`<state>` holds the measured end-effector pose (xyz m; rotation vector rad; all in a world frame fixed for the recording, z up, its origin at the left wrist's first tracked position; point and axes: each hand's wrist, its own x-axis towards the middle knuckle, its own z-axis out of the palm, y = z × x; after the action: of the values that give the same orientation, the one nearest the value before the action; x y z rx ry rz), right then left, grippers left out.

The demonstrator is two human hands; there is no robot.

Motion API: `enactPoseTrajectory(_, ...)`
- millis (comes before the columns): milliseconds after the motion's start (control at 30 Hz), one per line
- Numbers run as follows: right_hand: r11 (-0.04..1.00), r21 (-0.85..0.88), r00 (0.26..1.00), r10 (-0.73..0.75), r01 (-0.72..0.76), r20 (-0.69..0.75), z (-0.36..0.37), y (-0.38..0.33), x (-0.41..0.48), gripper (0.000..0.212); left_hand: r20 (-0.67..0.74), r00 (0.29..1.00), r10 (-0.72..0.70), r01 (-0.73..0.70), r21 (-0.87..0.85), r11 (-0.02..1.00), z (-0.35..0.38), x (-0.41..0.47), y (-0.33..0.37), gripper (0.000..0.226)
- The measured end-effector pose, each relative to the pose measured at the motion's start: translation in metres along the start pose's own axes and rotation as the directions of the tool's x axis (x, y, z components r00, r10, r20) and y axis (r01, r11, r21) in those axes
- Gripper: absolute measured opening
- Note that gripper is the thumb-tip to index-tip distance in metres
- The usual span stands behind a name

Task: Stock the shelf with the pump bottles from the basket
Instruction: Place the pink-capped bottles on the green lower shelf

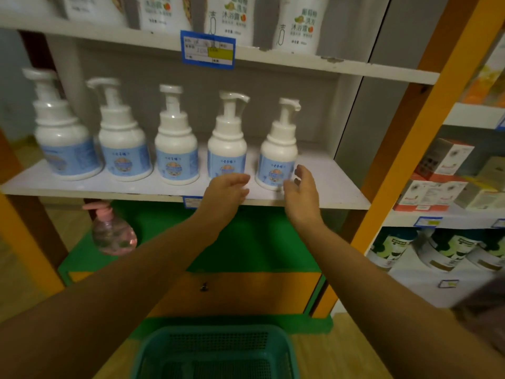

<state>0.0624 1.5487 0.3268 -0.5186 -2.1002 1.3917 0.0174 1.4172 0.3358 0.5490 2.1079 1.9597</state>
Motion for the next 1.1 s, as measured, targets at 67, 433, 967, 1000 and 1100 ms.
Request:
enactPoseTrajectory(67, 0.998, -0.024, 0.998, -0.065, 0.066, 0.018, 0.004, 0.010, -0.028, 0.045, 0.009, 1.000, 0.003, -0.004, 0.076, 0.997, -0.016, -0.022, -0.014, 0.033)
enactPoseTrajectory(433, 0.963, -0.254, 0.907, 0.025, 0.092, 0.421, 0.047, 0.097, -0.147, 0.048, 0.040, 0.987, -0.156, 0.138, 0.286, 0.948, -0.093, -0.119, -0.134, 0.047)
enactPoseTrajectory(967, 0.796, -0.566, 0.522, 0.396, 0.214, 0.755, 0.100, 0.248, -0.277, 0.039, 0.301, 0.710, -0.636, 0.275, 0.714, 0.644, -0.127, -0.236, -0.321, 0.067)
enactPoseTrajectory(1000, 0.758, -0.587, 0.531, 0.386, 0.283, 0.754, 0.102, 0.252, -0.280, 0.037, 0.301, 0.720, -0.625, 0.260, 0.718, 0.646, -0.126, -0.240, -0.328, 0.068)
enactPoseTrajectory(1100, 0.676, -0.623, 0.611, 0.314, 0.394, 0.727, 0.109, 0.261, -0.287, 0.031, 0.246, 0.798, -0.550, 0.261, 0.682, 0.683, -0.119, -0.248, -0.340, 0.053)
